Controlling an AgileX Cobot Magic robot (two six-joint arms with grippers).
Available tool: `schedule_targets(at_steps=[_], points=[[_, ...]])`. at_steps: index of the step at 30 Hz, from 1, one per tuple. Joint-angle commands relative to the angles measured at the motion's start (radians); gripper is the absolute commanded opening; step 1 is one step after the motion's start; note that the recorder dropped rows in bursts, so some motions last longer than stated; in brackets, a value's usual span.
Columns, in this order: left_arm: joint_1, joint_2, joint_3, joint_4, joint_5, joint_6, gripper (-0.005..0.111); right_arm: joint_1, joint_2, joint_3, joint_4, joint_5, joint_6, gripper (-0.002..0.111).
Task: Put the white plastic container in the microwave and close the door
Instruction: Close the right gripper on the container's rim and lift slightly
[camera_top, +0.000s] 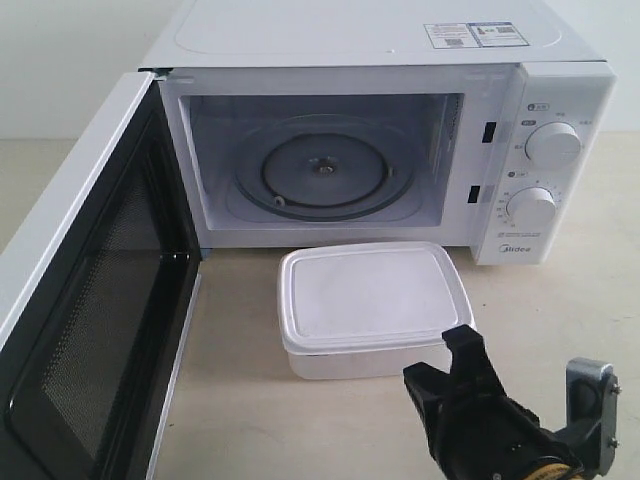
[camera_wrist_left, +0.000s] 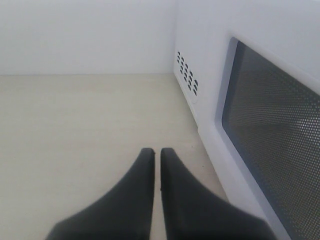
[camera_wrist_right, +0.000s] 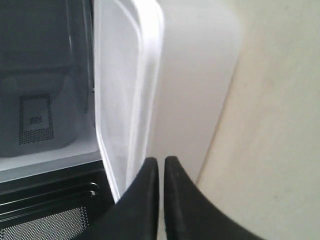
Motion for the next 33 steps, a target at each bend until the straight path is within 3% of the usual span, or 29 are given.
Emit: schedule_targets(at_steps=[1,3,7,9,27,33], points=[[0.002,-0.003,0.002,0.002,-0.001,-0.009,0.004,-0.002,0.002,0.021,-0.055,-0.013,0.070,0.002],[0.002,-0.003,0.002,0.002,-0.001,-0.009,0.004,-0.002,0.002,-0.001,-0.055,-0.013,0.061,0.012],[0.002,-0.003,0.002,0.002,-0.001,-0.009,0.004,-0.002,0.002,-0.059,-0.055,-0.013,0.061,0.046],[0.002,-0.003,0.002,0.002,-0.001,-0.009,0.004,-0.002,0.002,-0.093,-0.033,0.045,0.061,0.054],[0.002,-0.003,0.002,0.002,-0.001,-0.009,0.004,-0.002,0.002,-0.219,0.191,0.144,-0.026,0.053],[0.002,-0.003,0.002,0.002,-0.001,-0.009,0.004,-0.002,0.002,-0.243,0.233,0.146,-0.094,0.040]])
